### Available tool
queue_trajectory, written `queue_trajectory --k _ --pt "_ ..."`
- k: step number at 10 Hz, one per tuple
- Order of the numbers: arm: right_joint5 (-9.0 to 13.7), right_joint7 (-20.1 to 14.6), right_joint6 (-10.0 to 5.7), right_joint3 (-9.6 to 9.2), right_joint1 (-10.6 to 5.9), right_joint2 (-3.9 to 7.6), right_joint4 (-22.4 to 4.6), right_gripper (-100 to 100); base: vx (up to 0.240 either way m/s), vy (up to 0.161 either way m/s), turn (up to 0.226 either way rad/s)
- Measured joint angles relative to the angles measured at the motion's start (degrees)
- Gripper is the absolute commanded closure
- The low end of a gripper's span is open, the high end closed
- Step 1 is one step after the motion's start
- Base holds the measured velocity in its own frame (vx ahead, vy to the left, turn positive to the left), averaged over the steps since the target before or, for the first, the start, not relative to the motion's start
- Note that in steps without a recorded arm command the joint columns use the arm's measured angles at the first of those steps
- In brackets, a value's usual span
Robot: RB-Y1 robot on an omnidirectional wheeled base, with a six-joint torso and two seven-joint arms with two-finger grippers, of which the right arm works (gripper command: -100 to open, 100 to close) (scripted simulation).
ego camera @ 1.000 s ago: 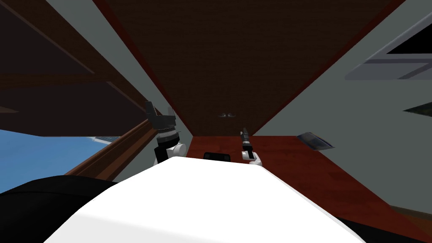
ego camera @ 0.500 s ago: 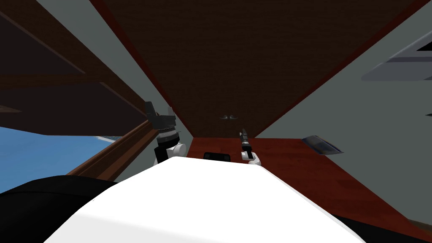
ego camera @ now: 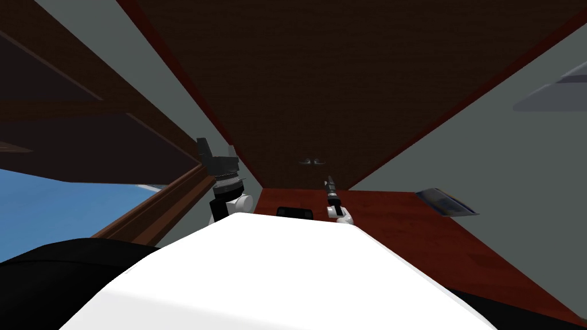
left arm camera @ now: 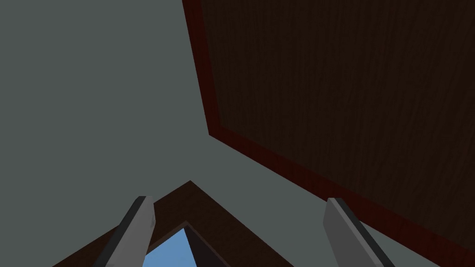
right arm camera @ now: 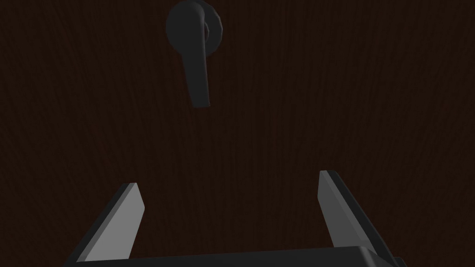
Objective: Pull the door open
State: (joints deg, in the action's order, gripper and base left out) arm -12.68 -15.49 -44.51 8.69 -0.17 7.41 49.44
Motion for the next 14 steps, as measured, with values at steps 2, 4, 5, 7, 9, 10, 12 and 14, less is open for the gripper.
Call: queue_trajectory --k 2,4,5,7,9,10,12,14 --pt "-0.2 -0.3 -0.68 0.18 -0.96 0.15 -2.4 -100 0.101 0.003 0.027" --pt "-0.6 -0.6 -1.32 0.31 -1.88 0.18 -4.9 -100 0.135 -0.014 0.03" --pt "-0.8 -0.8 -1.43 0.32 -2.14 0.15 -5.6 -100 0.116 -0.014 0.015" --pt "-1.0 -0.9 -1.96 0.47 -3.03 0.12 -7.5 -100 0.083 -0.018 0.017" --pt "-1.1 -0.9 -2.52 0.6 -3.79 0.1 -9.1 -100 0.01 -0.002 0.074" --pt "-0.4 -1.1 -2.83 1.7 -3.75 1.39 -10.4 -100 -0.054 0.02 0.121" --pt "0.8 -0.3 -2.44 4.04 -2.02 1.82 -10.0 -100 -0.043 0.029 0.117" --pt "1.5 -0.7 -1.76 5.22 -1.66 3.24 -10.2 -100 -0.018 0.008 0.051"
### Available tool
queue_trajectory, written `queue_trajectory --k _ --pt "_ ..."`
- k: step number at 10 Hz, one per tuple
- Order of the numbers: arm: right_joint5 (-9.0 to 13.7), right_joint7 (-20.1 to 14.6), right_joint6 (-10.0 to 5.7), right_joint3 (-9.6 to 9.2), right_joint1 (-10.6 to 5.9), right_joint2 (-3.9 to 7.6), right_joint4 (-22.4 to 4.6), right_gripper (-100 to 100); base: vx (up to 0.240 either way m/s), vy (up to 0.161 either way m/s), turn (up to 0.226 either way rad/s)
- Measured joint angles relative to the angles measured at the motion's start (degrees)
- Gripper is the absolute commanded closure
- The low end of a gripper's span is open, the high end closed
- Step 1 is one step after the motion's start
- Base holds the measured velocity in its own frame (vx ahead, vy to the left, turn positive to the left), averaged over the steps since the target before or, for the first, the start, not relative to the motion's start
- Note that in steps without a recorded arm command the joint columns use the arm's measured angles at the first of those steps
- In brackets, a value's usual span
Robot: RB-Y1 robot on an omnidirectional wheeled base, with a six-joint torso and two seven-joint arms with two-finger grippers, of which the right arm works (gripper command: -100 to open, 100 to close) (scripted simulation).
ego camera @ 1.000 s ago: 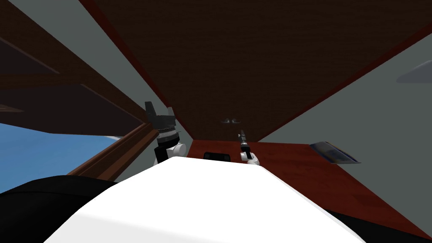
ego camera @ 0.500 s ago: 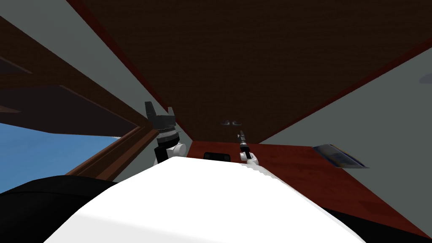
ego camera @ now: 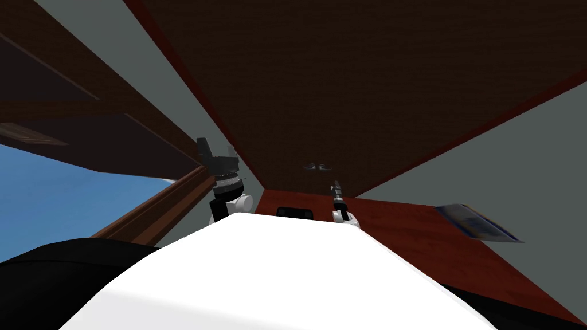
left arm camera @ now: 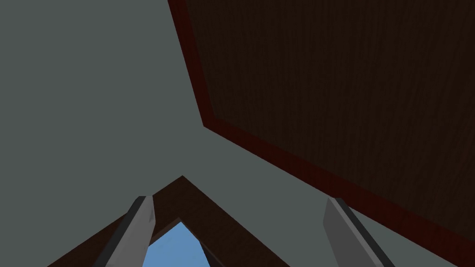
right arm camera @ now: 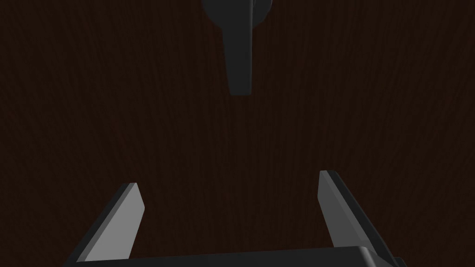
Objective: Pull the door open
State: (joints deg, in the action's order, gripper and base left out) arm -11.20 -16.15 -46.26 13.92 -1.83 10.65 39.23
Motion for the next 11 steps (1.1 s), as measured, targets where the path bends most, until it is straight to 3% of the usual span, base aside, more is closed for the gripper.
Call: queue_trajectory --k 1,2,3,4,5,7,8,11 --pt "0.5 0.1 -1.45 0.87 -0.38 0.77 -2.4 -100 -0.006 0.005 0.241" --pt "1.1 0.1 -0.96 1.96 1.24 1.14 -1.0 -100 0.004 -0.006 0.128" --pt "1.8 0.4 -2.07 3.14 0.32 2.14 -4.2 -100 0.019 -0.01 0.217" --pt "2.5 0.3 -2.12 4.29 0.84 3.02 -4.2 -100 0.038 -0.029 0.206" --pt "2.9 -0.1 -0.52 5.08 3.4 3.05 -0.5 -100 0.031 -0.026 0.029" --pt "3.4 0.0 -1.34 5.89 2.11 3.88 -3.2 -100 0.031 -0.021 0.111" --pt "3.9 0.2 -0.98 6.72 2.84 3.9 -2.4 -100 0.052 -0.053 0.151" --pt "4.8 0.1 -1.62 8.2 1.95 4.85 -4.3 -100 0.104 -0.078 0.201"
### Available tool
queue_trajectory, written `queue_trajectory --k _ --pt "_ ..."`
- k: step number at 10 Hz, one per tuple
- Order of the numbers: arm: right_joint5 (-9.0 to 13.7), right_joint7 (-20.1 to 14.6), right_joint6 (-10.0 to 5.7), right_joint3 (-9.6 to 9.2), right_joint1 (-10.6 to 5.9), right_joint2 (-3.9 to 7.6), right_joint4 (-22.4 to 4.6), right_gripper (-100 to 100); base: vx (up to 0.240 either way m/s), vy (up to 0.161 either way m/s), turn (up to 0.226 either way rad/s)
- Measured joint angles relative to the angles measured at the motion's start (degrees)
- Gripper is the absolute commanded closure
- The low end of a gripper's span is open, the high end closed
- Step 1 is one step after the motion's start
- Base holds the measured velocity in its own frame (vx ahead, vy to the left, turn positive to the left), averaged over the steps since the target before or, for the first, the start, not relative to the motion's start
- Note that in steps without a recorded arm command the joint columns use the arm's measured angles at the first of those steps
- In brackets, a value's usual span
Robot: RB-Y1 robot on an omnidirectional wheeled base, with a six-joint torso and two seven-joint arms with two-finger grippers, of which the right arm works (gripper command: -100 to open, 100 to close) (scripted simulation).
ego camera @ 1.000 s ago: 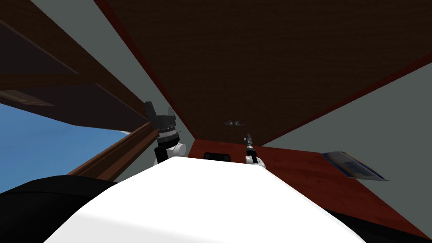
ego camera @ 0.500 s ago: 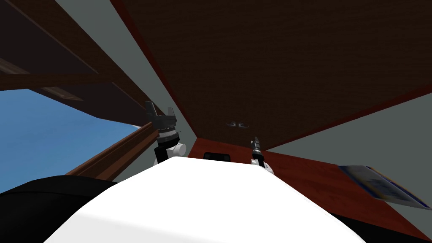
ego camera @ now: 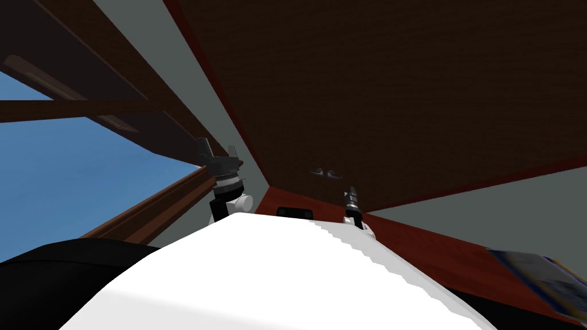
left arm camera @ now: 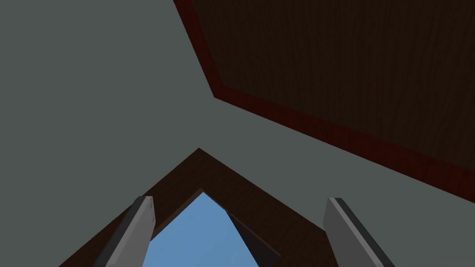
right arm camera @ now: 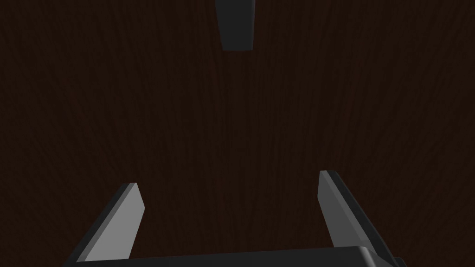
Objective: Pull the door open
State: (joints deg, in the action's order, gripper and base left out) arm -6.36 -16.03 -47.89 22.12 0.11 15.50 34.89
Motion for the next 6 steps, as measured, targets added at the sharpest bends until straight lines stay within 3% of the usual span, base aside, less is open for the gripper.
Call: queue_trajectory --k 2,3,4,5,6 --pt "0.2 0.2 -1.04 0.15 -1.24 -0.45 -1.1 -100 0.194 -0.018 0.247" --pt "0.2 0.5 -2.08 -0.02 -3.14 -0.65 -3.3 -100 0.164 0.032 0.061" --pt "0.1 0.6 -2.48 -0.21 -3.55 -0.87 -3.5 -100 0.061 0.024 -0.041" --pt "0.1 0.4 -1.9 -0.34 -2.94 -1.2 -2.0 -100 0.021 0.013 -0.009" --pt "0.0 0.4 -1.72 -0.36 -2.88 -1.24 -1.8 100 0.006 0.001 0.009"
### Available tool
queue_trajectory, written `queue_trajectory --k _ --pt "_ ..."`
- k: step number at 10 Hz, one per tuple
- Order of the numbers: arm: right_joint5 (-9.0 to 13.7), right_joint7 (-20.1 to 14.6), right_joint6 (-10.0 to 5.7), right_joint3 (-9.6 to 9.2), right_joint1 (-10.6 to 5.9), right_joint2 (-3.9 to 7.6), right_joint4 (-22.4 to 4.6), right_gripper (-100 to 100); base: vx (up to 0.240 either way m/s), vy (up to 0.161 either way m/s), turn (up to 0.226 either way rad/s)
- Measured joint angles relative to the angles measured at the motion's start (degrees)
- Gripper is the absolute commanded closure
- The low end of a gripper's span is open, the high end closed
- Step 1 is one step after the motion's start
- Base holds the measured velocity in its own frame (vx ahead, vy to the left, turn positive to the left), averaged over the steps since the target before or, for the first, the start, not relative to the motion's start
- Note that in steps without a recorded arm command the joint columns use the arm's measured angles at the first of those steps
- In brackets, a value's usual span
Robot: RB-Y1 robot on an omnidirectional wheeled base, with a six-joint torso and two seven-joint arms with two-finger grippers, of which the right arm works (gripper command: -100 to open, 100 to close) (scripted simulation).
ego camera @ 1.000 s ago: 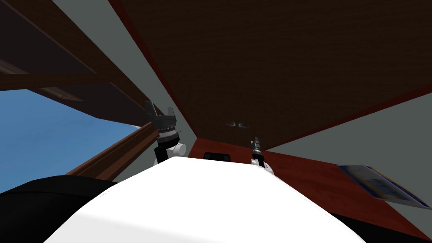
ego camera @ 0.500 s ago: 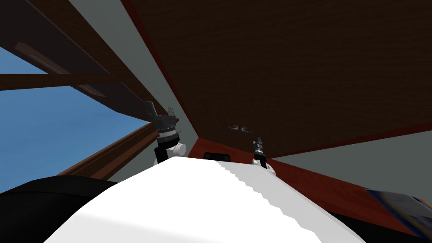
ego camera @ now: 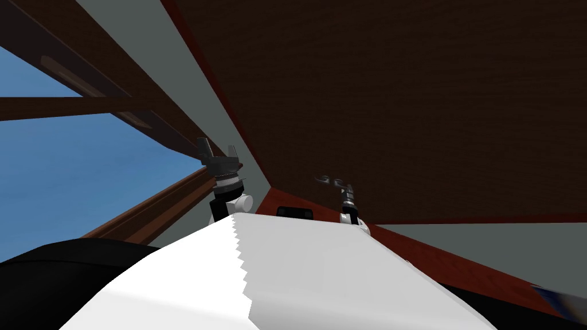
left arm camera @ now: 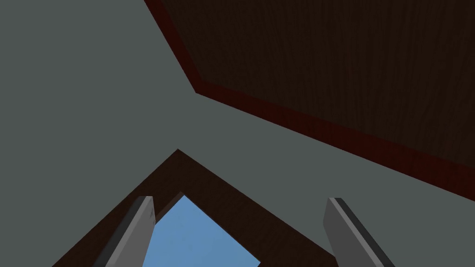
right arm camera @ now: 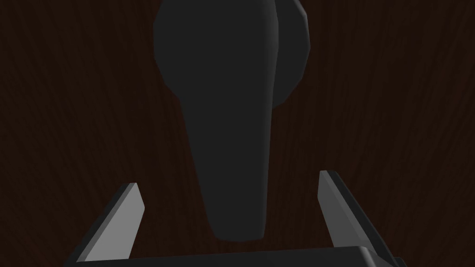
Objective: Pull the door open
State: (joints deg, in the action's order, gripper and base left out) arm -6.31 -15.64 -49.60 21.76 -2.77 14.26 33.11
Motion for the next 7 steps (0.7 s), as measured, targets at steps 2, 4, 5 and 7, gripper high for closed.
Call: queue_trajectory --k 2,4,5,7 --pt "0.0 0.0 -0.17 0.01 -0.1 0.02 -0.2 100 -0.01 -0.004 0.008" --pt "0.0 0.1 -0.15 -0.07 -0.1 -0.04 -0.2 100 -0.004 -0.001 0.002" --pt "0.0 0.1 -0.15 -0.08 -0.11 -0.05 -0.2 100 0.0 0.0 0.0" --pt "0.0 -0.1 -1.51 0.15 -0.97 1.02 -2.7 100 -0.128 -0.022 0.0"
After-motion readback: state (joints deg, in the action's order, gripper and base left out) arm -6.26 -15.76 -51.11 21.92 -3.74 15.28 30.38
